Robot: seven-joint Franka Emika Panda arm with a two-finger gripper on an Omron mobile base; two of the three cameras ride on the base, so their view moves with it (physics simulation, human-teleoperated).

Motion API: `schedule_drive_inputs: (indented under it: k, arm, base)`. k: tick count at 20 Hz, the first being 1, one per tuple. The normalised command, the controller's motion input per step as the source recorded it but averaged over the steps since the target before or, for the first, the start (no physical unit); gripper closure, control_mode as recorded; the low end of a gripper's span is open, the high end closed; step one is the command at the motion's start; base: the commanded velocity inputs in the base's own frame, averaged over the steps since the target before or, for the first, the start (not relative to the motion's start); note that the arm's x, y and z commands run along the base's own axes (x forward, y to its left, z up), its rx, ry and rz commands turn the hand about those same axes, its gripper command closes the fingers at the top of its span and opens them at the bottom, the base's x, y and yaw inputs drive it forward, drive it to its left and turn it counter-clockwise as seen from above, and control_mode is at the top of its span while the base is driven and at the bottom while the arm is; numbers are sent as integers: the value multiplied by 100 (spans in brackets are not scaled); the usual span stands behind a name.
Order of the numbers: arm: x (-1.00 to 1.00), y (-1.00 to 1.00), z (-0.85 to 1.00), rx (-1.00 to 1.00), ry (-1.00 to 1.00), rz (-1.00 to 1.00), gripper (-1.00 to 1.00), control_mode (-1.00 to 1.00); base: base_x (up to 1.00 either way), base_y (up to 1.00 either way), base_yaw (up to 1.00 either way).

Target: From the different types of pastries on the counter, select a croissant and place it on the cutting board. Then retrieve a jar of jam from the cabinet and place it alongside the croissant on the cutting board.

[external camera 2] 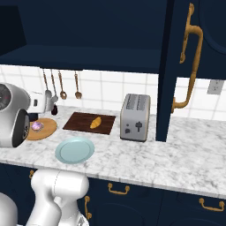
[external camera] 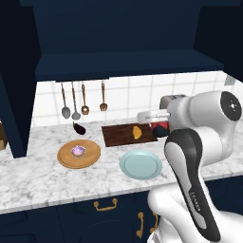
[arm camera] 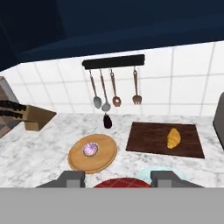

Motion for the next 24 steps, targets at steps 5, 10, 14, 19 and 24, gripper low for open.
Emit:
schedule_drive_inputs:
  k: [5,10,14,19,24]
  arm:
    - [21,-6,-8,-17,-4,0,100,-100]
    - [18,-12,-40,5,0,2,100,-100]
    - [25,-14,-32,1,-9,0,100,-100]
    - [36,0,-19,0,-13,0,100,-100]
    - [46,-2,-19,0,-10,0,100,-100]
  base:
    - [0,0,0]
    - [0,0,0]
    - [0,0,0]
    - [0,0,0]
    - [0,0,0]
